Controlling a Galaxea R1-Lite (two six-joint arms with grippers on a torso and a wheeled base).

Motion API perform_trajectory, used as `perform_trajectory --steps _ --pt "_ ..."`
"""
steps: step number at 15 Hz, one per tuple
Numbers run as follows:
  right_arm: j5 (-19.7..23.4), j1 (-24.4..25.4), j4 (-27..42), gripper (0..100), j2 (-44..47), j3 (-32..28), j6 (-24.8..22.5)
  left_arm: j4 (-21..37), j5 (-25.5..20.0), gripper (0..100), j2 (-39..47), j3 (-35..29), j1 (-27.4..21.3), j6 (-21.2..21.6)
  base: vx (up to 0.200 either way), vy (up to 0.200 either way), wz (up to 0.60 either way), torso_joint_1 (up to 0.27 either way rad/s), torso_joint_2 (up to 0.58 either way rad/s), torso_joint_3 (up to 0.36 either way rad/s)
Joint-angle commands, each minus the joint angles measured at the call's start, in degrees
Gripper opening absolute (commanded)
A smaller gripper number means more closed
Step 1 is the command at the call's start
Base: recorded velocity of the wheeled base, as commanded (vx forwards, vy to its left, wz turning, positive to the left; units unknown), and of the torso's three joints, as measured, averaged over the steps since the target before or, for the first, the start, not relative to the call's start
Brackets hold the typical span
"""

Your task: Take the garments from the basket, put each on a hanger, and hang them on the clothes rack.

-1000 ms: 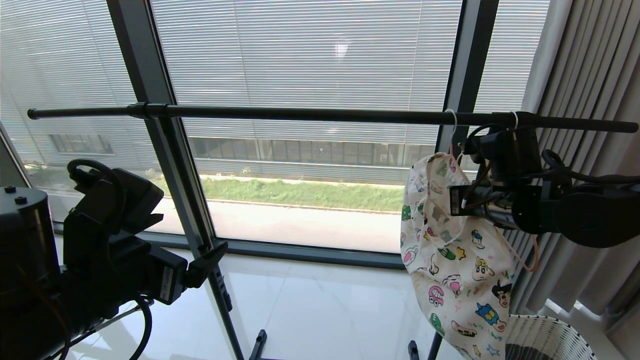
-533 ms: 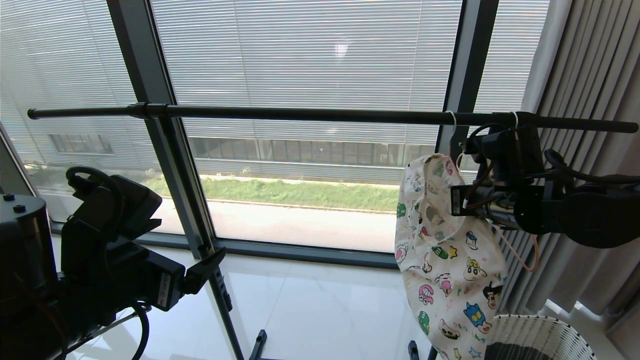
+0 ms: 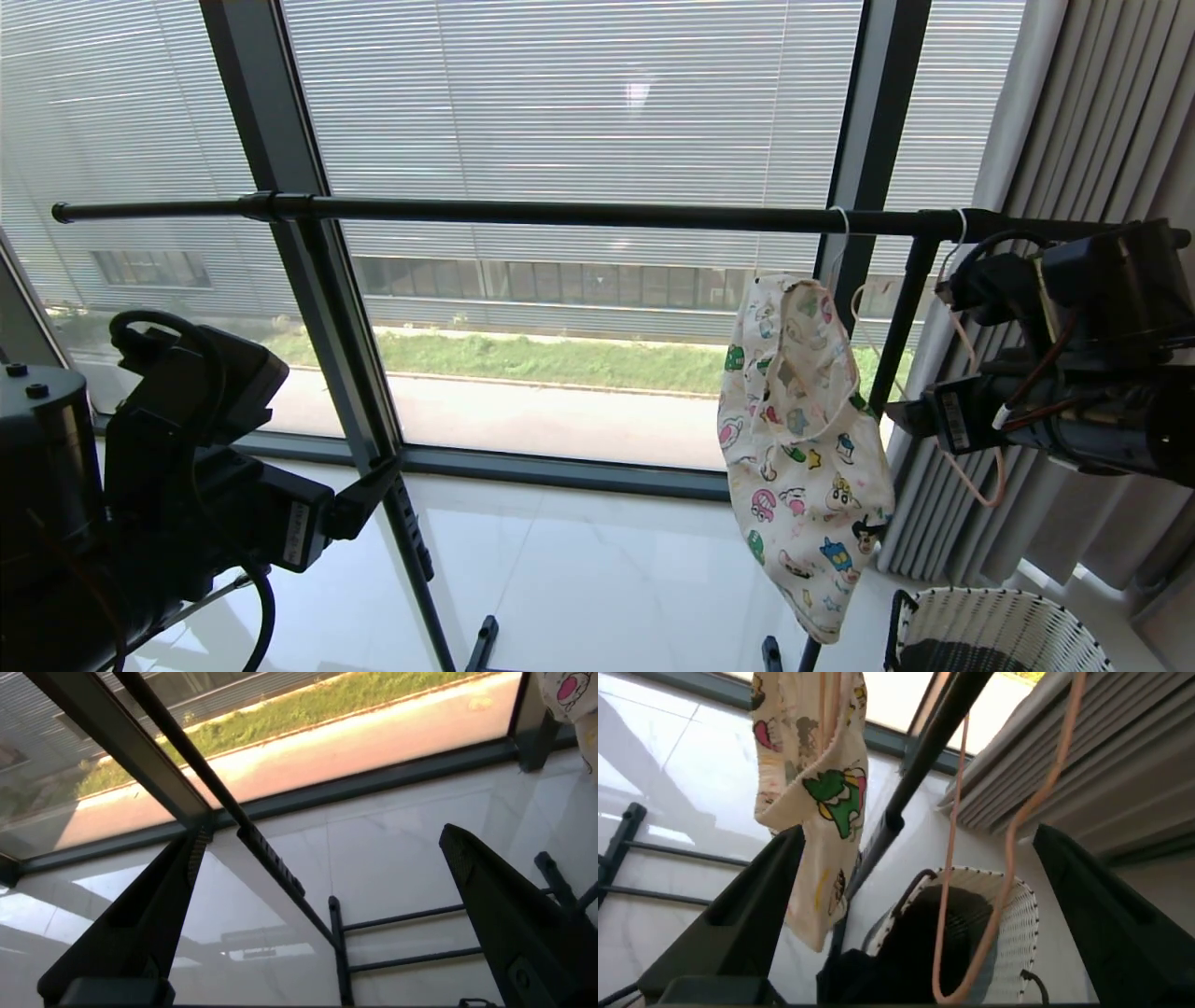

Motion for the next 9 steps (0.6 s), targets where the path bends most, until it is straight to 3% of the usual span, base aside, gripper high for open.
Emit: perform_trajectory --steps 1,9 --pt "-0.6 -0.8 0.1 100 -6.4 3.5 -0.2 0.0 1.1 100 0.2 0.1 0.0 0.0 -0.2 0.0 0.0 -0.002 0.01 0.002" --pt "-1.6 -4.8 0.1 100 -9.3 4.4 -0.9 0.0 1.2 100 -0.5 -0.1 0.3 0.0 -0.2 0.0 0.0 0.0 0.0 0.002"
